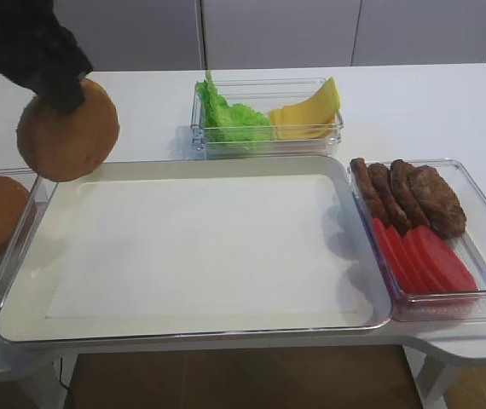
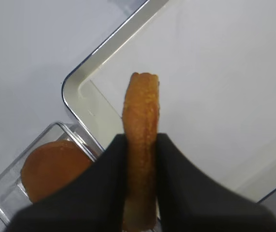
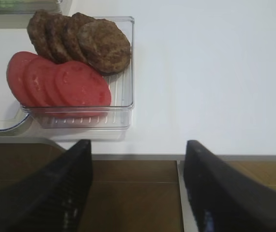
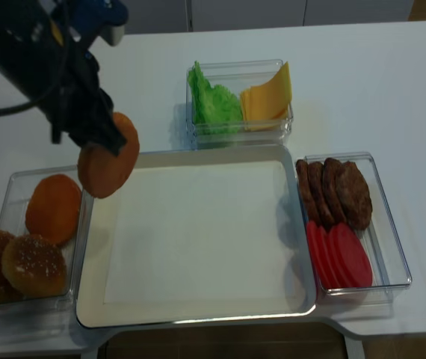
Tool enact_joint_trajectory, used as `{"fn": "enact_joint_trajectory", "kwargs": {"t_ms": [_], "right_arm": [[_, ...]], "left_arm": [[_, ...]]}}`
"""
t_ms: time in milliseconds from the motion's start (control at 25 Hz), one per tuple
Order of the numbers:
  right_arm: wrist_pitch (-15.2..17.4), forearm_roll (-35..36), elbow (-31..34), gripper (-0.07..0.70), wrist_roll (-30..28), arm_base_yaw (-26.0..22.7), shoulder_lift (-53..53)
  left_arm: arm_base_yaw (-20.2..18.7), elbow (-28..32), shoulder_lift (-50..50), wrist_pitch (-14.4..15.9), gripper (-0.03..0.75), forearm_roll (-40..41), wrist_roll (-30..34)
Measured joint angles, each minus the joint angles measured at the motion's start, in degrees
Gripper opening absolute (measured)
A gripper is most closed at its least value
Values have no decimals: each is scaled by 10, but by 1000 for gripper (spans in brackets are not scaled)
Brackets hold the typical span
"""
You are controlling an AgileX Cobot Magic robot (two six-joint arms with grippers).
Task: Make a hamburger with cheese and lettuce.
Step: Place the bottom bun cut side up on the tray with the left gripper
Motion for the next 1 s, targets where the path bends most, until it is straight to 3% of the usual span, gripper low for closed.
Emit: {"fn": "enact_joint_trajectory", "kwargs": {"t_ms": [320, 520, 800, 1000], "right_arm": [[0, 0, 0, 449, 0, 0, 0], [0, 0, 0, 449, 0, 0, 0], [0, 0, 0, 449, 0, 0, 0], [0, 0, 0, 449, 0, 0, 0]], "left_arm": [[-98, 0, 41, 0, 121, 76, -155], [-150, 0, 93, -2, 121, 154, -300], [-213, 0, 132, -7, 121, 198, -365], [-228, 0, 158, -8, 120, 227, -393]]}}
